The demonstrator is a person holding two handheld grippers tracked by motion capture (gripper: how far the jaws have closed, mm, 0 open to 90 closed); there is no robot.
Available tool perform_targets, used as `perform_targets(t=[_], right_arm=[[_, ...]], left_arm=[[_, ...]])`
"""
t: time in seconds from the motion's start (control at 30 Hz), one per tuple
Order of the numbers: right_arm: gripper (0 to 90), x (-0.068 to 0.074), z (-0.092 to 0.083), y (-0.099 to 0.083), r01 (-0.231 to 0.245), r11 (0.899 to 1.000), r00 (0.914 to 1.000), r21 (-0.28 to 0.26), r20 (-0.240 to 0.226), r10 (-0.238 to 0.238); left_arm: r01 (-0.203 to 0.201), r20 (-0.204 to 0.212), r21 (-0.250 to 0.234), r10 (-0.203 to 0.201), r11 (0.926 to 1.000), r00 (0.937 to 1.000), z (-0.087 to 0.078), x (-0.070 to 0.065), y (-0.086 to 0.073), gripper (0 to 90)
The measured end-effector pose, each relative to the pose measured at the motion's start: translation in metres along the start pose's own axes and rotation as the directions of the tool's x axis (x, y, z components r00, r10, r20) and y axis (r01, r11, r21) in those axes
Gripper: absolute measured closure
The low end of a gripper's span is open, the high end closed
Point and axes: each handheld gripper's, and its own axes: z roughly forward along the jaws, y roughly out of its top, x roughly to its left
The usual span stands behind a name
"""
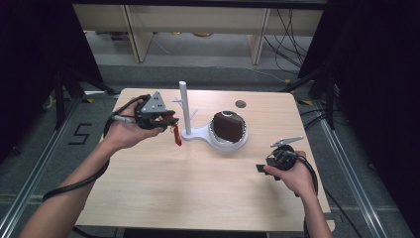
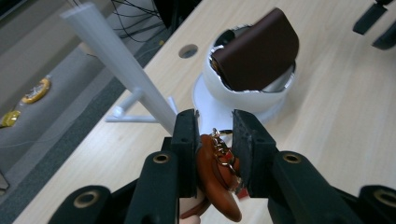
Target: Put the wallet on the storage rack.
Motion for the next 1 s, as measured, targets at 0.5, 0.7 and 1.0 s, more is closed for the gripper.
perform_targets(t=[0.5,0.7,1.0], right_arm=[[46.3,-0.002,0.0,-0.001,-0.003,1.0,1.0,-0.011,0.002,0.003],[46.4,-0.001,0.0,0.0,0.007,1.0,1.0,-0.001,-0.005,-0.007],[46.4,-0.002,-0.001,0.001,0.003,1.0,1.0,0.001,-0.001,-0.003]], left_arm=[[0.016,-0.042,-0.004,-0.017,0.9999,0.999,-0.008,0.028,0.021,70.7],[0.028,-0.048,-0.018,-0.029,0.9995,0.9984,-0.008,0.034,0.025,70.7],[0.054,-0.068,-0.003,-0.054,0.9985,0.9962,-0.008,0.044,0.022,70.6]])
